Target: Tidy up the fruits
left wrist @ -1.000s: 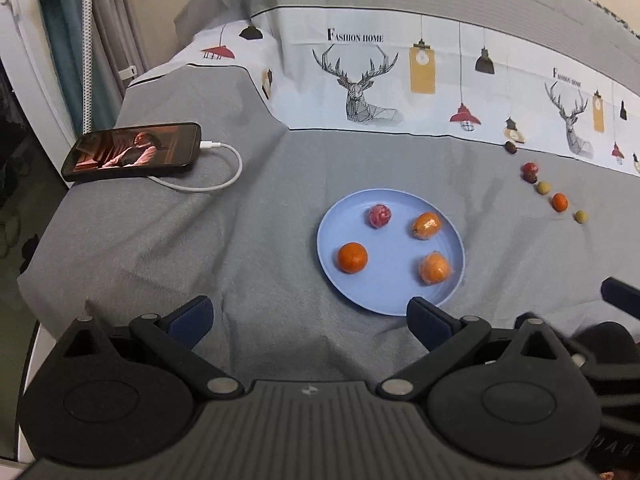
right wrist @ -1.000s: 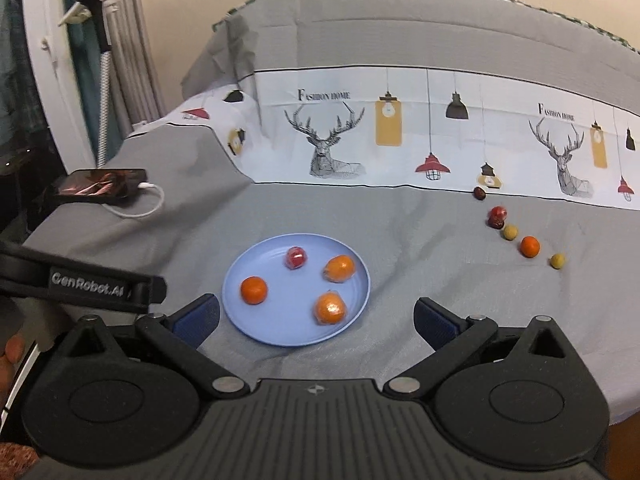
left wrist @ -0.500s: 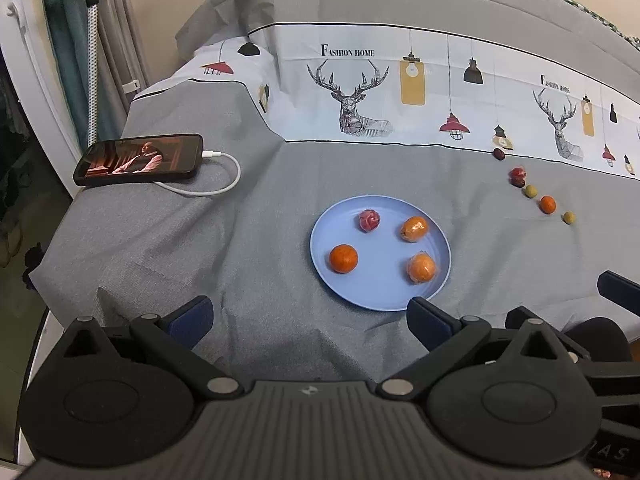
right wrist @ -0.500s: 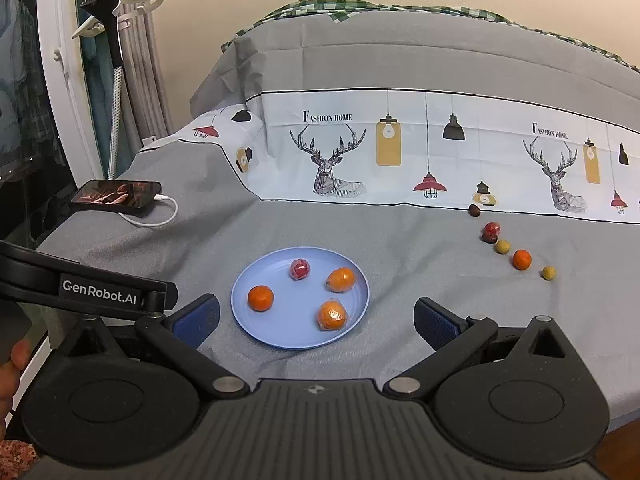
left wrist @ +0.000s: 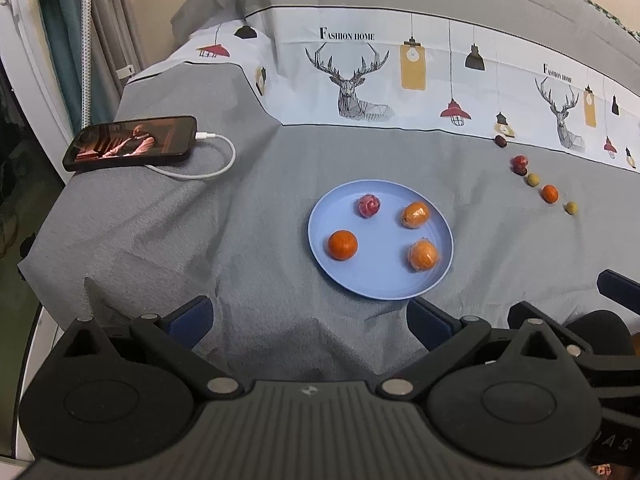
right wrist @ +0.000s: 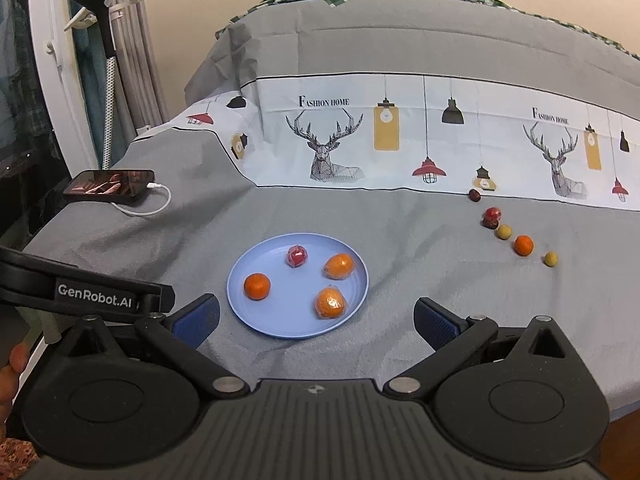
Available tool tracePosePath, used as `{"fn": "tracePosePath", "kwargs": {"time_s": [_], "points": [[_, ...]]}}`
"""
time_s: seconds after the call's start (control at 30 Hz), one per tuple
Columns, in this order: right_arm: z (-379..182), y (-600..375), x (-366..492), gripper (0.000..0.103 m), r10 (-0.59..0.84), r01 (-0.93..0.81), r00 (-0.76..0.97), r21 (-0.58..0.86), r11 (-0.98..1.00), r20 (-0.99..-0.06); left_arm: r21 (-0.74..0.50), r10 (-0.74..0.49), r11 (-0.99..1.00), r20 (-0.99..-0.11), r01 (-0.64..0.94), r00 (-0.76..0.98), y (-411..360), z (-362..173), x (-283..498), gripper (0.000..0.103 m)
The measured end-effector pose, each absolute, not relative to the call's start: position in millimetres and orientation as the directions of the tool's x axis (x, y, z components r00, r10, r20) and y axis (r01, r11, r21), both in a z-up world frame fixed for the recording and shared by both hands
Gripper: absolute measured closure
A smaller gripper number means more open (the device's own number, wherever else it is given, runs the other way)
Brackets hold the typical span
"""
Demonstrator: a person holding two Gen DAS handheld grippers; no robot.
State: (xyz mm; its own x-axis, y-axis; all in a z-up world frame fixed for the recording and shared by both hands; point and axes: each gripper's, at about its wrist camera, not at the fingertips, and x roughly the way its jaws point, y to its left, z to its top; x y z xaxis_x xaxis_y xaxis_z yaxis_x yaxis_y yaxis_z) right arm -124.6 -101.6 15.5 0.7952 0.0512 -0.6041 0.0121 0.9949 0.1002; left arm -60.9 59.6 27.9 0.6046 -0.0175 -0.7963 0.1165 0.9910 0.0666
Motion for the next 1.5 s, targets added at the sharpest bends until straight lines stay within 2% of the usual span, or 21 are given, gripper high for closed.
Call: {"fn": "tracePosePath", "kwargs": {"time_s": [0.5, 0.77, 0.97, 1.03, 1.23, 1.4, 1.5], "points": [[-10, -149, -95, 0.001, -0.054, 0.169, 0.8, 0.137, 0.976, -0.597, 0.096, 0.016, 0.989, -0.831, 0.115, 0.556, 47, 16, -35, 0.0], [-54, -236, -35, 0.001, -0.254, 0.405, 0.757, 0.128, 0.905, -0.602, 0.096, -0.003, 0.983, -0.842, 0.155, 0.54, 7, 4, 16, 0.0], [-91, -332, 0, 0.001, -0.486, 0.697, 0.611, 0.133, 0.704, -0.625, 0.03, -0.093, 0.97, -0.872, 0.242, 0.48, -60, -27, 76, 0.0], [-107, -353, 13, 0.001, -0.516, 0.757, 0.573, 0.169, 0.632, -0.637, 0.008, -0.129, 0.961, -0.872, 0.277, 0.471, -93, -38, 104, 0.0], [-148, -397, 61, 0.002, -0.54, 0.784, 0.527, 0.13, 0.607, -0.657, -0.05, -0.25, 0.919, -0.842, 0.392, 0.478, -205, -67, 189, 0.0], [-169, -419, 88, 0.021, -0.502, 0.738, 0.543, 0.098, 0.667, -0.674, -0.048, -0.295, 0.879, -0.836, 0.474, 0.463, -289, -105, 231, 0.001], [-172, -427, 92, 0.021, -0.53, 0.744, 0.538, 0.073, 0.664, -0.655, -0.066, -0.311, 0.872, -0.839, 0.485, 0.447, -317, -127, 247, 0.001]]}}
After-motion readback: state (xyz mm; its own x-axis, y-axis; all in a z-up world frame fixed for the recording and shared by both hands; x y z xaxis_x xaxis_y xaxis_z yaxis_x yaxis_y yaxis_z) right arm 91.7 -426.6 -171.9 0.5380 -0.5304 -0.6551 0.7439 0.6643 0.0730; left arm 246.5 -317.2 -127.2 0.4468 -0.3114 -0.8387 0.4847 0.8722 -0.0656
